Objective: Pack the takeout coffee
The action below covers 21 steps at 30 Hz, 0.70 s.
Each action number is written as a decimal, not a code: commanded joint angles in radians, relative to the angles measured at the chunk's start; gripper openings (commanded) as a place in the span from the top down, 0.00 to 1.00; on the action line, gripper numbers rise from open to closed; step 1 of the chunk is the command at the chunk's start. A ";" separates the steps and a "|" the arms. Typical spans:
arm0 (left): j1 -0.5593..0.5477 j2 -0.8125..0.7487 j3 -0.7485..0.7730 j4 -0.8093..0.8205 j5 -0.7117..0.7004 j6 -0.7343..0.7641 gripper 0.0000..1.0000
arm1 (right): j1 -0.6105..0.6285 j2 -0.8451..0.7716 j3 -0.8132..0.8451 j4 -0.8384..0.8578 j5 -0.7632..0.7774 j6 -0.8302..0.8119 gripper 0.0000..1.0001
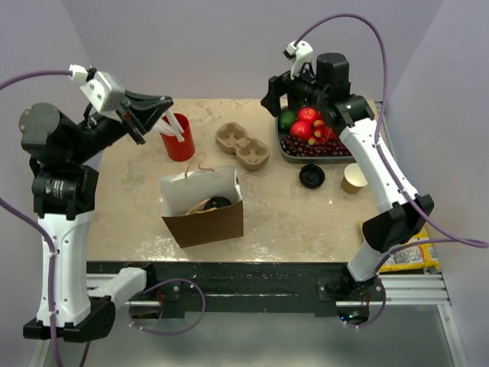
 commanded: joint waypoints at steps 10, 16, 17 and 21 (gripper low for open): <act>0.005 -0.211 -0.304 -0.031 0.056 -0.239 1.00 | -0.004 -0.116 -0.120 -0.060 0.021 -0.055 0.05; 0.005 -0.199 -0.231 -0.061 0.058 -0.213 1.00 | -0.004 -0.130 -0.151 -0.038 0.012 -0.032 0.05; 0.005 -0.176 -0.188 -0.083 0.055 -0.180 1.00 | -0.006 -0.135 -0.159 -0.038 0.011 -0.029 0.05; 0.005 -0.078 0.093 -0.264 0.093 -0.095 1.00 | -0.004 -0.146 -0.180 -0.035 0.015 -0.029 0.05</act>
